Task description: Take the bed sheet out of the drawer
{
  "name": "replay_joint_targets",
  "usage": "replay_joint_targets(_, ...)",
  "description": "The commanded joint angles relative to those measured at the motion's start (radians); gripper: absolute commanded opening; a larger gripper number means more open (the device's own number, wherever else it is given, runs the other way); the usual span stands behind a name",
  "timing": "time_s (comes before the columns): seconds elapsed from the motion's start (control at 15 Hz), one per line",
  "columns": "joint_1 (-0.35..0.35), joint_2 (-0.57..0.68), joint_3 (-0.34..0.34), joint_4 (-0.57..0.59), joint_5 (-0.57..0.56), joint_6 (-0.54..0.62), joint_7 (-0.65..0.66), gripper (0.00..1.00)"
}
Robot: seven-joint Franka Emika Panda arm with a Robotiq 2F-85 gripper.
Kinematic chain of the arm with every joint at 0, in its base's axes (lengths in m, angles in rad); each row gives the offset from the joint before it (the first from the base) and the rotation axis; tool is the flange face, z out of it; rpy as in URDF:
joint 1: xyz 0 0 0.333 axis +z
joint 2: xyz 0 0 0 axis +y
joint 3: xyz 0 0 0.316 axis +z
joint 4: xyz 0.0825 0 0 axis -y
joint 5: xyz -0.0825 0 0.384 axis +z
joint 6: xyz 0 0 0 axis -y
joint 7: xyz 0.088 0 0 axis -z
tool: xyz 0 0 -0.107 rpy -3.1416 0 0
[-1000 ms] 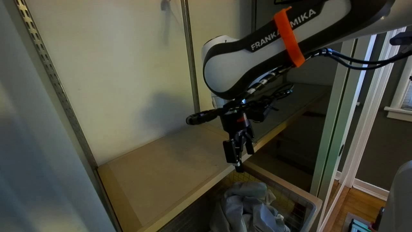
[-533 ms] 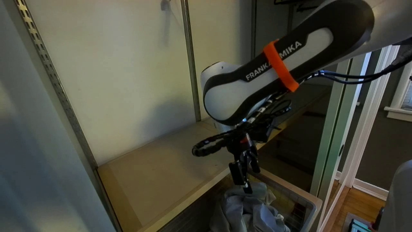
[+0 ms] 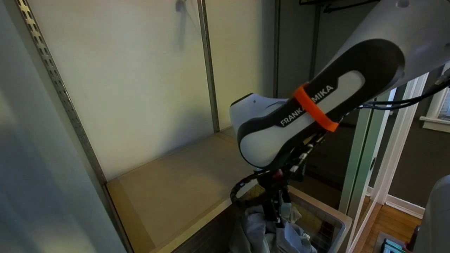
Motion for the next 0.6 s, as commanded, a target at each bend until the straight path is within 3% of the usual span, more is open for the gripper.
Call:
replay_joint_targets(0.0,-0.041,-0.014,-0.021,-0.08,-0.09,0.123,0.006,1.0)
replay_joint_targets(0.2,-0.09,0.03,-0.051,-0.061,-0.147,0.226,0.006,1.0)
replay_joint_targets(0.53,-0.139,0.119,-0.086,-0.057,-0.13,0.433,0.054,1.0)
